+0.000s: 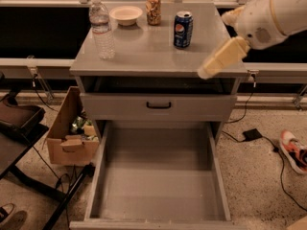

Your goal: Place water bottle into middle drawer

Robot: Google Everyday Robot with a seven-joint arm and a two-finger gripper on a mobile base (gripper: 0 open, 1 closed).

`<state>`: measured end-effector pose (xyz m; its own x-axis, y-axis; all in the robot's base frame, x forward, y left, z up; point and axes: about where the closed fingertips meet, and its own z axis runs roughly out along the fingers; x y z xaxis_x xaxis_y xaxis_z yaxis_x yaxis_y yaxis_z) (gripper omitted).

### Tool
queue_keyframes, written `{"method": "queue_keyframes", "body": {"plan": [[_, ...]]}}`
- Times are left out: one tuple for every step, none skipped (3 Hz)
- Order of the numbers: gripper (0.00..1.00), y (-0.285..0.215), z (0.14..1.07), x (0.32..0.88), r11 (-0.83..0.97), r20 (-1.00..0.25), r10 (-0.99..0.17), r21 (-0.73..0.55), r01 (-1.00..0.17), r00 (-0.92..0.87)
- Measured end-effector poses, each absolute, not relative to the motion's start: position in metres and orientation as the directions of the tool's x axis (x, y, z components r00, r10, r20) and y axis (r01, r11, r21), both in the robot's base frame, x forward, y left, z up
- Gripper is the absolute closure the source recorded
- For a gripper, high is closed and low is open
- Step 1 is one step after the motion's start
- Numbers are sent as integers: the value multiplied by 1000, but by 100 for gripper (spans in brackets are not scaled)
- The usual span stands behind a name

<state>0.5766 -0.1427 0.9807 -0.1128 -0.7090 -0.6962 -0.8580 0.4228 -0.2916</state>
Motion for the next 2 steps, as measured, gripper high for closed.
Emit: {"method": "queue_keyframes", "body": {"plan": [[0, -83, 1010, 647, 461, -862, -506, -306, -833, 37], [0, -48, 1028, 675, 463, -904, -401, -341, -818, 150]]}}
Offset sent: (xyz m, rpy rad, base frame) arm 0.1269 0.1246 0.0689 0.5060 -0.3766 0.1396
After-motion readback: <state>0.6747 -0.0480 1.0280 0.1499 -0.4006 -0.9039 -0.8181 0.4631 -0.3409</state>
